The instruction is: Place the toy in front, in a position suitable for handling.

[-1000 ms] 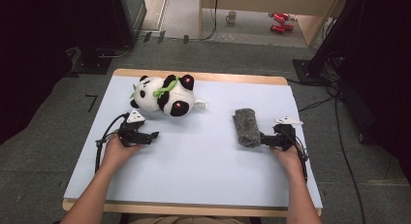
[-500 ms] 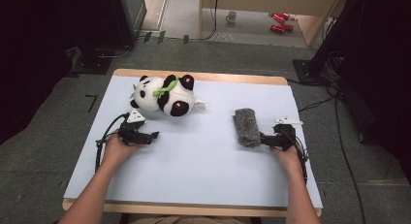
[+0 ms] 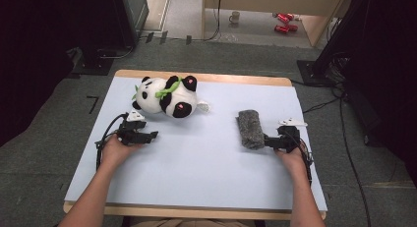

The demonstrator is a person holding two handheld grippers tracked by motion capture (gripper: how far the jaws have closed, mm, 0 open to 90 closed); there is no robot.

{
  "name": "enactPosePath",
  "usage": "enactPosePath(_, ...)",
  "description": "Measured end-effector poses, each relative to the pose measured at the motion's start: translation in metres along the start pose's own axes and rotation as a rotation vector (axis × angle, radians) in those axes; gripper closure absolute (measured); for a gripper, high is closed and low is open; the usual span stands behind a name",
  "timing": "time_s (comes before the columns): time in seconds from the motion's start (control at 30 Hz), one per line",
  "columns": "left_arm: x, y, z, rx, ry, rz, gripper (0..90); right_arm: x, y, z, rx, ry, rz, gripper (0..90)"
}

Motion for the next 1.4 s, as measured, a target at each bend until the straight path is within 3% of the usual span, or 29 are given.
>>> enactPosePath(0.23, -0.013, -0.001, -0.006, -0.057, 0.020, 0.022, 31.0, 0.000, 0.000, 0.000, 0.000, 0.000, 0.000, 11.2)
enactPosePath(0.43, -0.024, 0.001, -0.014, -0.038, 0.035, 0.018, 29.9, 0.000, 0.000, 0.000, 0.000, 0.000, 0.000, 11.2)
enactPosePath(0.47, -0.026, -0.001, -0.016, -0.031, 0.034, 0.002, 29.2, 0.000, 0.000, 0.000, -0.001, 0.000, 0.000, 11.2)
enactPosePath(0.67, -0.032, -0.002, -0.024, -0.059, 0.036, 0.010, 28.6, 0.000, 0.000, 0.000, 0.000, 0.000, 0.000, 11.2)
enactPosePath(0.83, -0.043, -0.001, -0.035, -0.065, 0.066, 0.010, 27.7, 0.000, 0.000, 0.000, 0.001, -0.001, -0.001, 11.1)
enactPosePath(0.97, -0.047, -0.002, -0.041, -0.084, 0.062, 0.034, 27.8, 0.000, 0.000, 0.000, 0.001, -0.002, -0.002, 11.1)
enactPosePath(1.0, -0.050, -0.002, -0.045, -0.104, 0.051, 0.048, 28.3, 0.000, 0.000, 0.000, 0.002, -0.002, -0.003, 11.1)
enactPosePath(1.17, -0.055, -0.003, -0.058, -0.118, 0.055, 0.077, 32.9, 0.000, 0.000, 0.000, 0.001, -0.003, -0.002, 11.1)
enactPosePath(1.4, -0.061, -0.003, -0.071, -0.103, 0.072, 0.078, 33.4, 0.000, 0.000, 0.000, 0.000, -0.001, 0.000, 11.2)
Point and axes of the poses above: each handheld gripper's, and its own axes: x roughly forward along the jaws, z roughly out of its underside, y roughly to its right, the point moved 4 cm from there along x, roughly forward along the jaws, and after that the axes turned 3 degrees about x, right-handed, at the moved point
